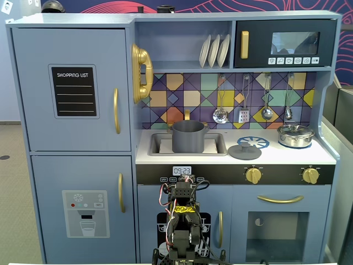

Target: Pick up the lid from the counter and put it on the gray recipient

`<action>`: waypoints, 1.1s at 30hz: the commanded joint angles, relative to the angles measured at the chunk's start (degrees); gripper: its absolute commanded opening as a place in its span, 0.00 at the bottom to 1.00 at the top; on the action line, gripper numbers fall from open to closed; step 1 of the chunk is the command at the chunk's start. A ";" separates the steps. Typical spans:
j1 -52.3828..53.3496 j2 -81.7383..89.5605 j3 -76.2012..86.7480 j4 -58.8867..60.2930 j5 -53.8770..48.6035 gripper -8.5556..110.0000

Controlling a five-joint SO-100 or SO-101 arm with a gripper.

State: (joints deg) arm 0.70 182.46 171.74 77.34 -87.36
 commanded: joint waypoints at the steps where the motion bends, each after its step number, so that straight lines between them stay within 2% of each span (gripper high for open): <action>1: 6.06 -0.35 0.26 9.93 2.90 0.07; 10: 5.80 -0.35 0.26 9.84 2.90 0.07; 13: 6.50 -0.35 -0.35 6.15 1.32 0.07; 21: 9.49 -11.51 -21.80 -3.78 -1.49 0.07; 25: 14.77 -11.51 -27.51 -17.75 1.14 0.07; 28: 19.42 -9.40 -28.39 -26.54 -7.91 0.07; 33: 26.63 -10.46 -32.61 -34.72 -12.22 0.07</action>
State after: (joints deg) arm 21.97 172.62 144.67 49.22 -96.77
